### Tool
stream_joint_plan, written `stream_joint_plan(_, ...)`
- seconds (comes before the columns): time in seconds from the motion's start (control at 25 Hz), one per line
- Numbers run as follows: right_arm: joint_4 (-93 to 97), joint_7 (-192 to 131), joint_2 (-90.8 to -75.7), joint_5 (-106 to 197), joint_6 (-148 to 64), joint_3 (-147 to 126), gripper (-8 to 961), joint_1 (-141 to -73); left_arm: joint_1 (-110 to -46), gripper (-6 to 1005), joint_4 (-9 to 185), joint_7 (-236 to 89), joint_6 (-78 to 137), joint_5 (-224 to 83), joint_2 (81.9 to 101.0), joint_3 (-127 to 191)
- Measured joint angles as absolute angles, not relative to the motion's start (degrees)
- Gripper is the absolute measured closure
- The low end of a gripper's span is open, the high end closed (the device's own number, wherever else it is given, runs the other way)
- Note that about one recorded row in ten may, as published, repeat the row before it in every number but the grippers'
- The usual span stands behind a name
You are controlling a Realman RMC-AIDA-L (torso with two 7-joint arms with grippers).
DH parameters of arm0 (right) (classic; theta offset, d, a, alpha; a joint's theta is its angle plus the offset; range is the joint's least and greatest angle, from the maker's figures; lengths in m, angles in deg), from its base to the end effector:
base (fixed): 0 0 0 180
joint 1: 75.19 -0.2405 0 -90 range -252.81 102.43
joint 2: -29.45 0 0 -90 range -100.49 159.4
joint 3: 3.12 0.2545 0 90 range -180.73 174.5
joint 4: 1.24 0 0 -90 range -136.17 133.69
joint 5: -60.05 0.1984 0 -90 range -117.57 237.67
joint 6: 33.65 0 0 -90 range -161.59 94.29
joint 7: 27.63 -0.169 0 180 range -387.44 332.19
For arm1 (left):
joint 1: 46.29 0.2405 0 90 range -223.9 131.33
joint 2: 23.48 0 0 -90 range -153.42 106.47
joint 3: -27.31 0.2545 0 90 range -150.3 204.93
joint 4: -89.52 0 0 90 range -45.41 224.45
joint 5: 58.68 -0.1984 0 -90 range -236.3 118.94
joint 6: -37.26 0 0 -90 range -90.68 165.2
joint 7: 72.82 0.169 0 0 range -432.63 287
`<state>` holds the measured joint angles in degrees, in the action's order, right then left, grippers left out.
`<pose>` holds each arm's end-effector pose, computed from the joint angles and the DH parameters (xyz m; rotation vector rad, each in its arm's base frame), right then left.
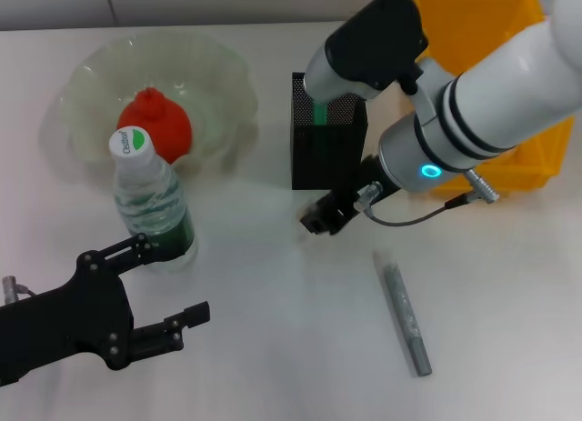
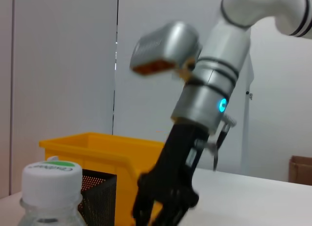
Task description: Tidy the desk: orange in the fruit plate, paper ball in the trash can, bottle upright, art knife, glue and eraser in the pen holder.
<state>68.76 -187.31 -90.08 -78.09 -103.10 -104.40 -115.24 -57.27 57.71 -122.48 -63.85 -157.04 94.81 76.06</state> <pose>0.1339 0.3442 -0.1074 -2.7010 0.8378 -0.3282 -0.2858 0.2169 -0.0227 -2.6366 -0.3045 -0.9406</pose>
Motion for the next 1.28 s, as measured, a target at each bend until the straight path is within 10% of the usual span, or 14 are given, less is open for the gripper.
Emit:
stream_joint_plan(0.28, 89.17, -184.55, -90.38, -77.98, -103.73, -96.24, 700, -105.44, -57.2, 219, 57.71, -122.48, -63.83, -157.03, 94.83, 76.09)
stream_joint_plan(1.28, 85.63, -184.92, -89.96, -78.03, -105.45, -87.46, 569, -106.66, -57.36, 218, 57.71, -122.47, -64.22, -157.03, 94.83, 76.01)
